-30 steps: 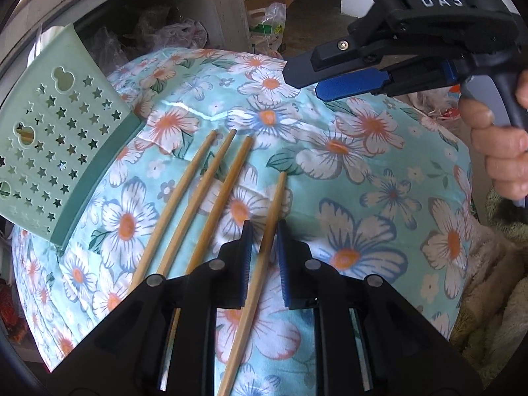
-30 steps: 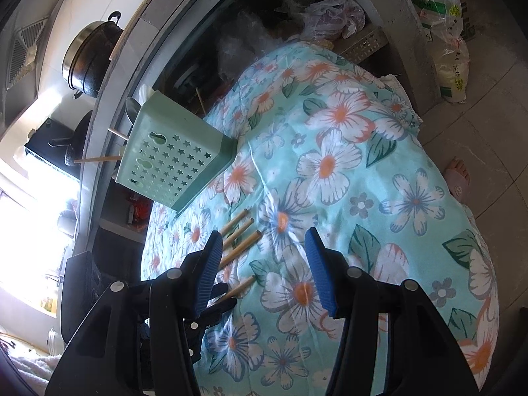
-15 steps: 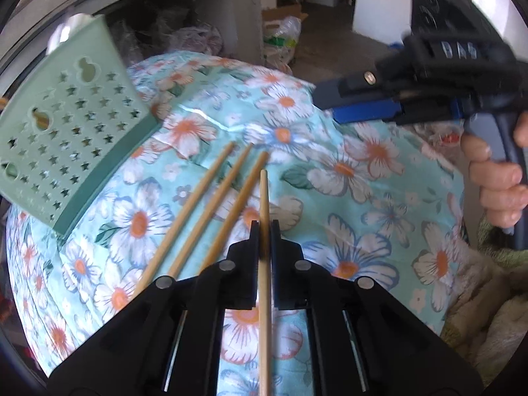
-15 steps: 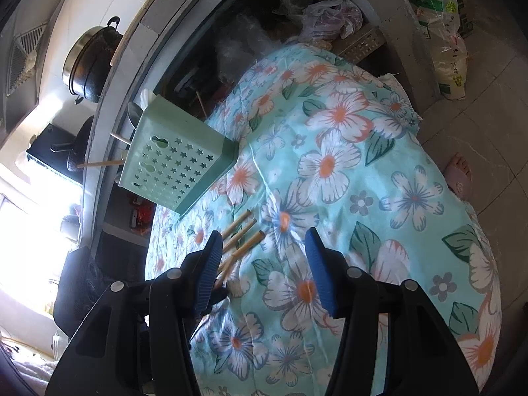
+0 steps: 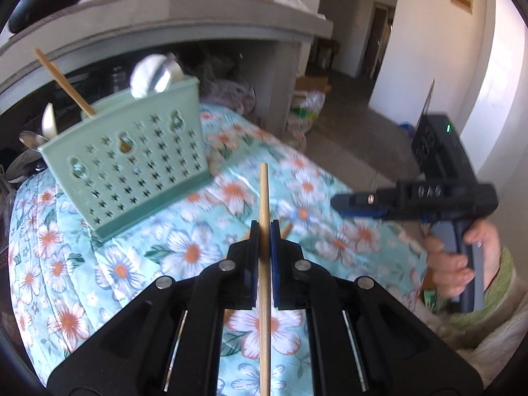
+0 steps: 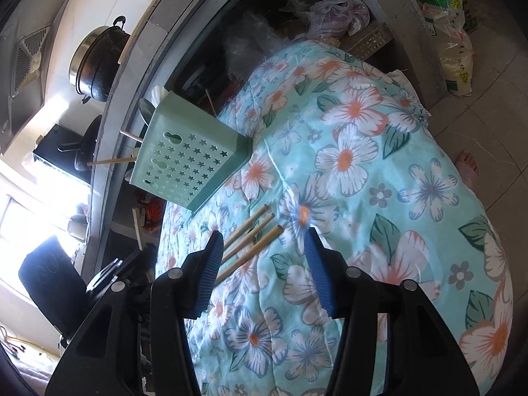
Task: Organize utensils
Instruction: 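Hold the chopstick above the holder with the left tool while the right tool grasps a chopstick, then lower the chopstick into the holder and open the left tool while right lifts its chopstick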
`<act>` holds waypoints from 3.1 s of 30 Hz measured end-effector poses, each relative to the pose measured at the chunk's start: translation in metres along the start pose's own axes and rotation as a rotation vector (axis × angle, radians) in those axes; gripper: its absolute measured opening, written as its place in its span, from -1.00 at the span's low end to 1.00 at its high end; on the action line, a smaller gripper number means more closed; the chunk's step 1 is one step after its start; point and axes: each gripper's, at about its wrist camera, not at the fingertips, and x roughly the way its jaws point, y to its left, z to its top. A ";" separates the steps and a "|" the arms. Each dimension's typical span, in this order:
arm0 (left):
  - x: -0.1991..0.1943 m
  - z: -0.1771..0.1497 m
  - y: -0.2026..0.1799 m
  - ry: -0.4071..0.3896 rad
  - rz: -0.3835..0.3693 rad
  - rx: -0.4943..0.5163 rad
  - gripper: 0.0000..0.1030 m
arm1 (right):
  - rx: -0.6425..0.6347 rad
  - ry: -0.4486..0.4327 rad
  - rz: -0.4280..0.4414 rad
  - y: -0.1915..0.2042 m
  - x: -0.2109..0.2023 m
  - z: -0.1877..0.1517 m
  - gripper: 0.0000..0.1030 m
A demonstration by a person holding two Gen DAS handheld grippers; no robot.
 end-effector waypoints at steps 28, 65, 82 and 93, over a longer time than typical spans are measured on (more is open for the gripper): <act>-0.031 0.006 0.025 -0.113 0.013 -0.085 -0.90 | 0.028 0.077 0.042 0.007 0.022 -0.008 -0.04; -0.052 0.003 0.030 -0.166 0.006 -0.112 -0.90 | 0.248 0.121 0.086 -0.016 0.093 -0.002 -0.69; -0.051 0.006 0.026 -0.155 0.036 -0.101 -0.90 | 0.233 0.052 0.161 -0.023 0.051 -0.009 -0.78; -0.066 0.016 0.019 -0.185 0.040 -0.096 -0.90 | 0.099 -0.097 0.195 0.007 -0.008 0.007 -0.86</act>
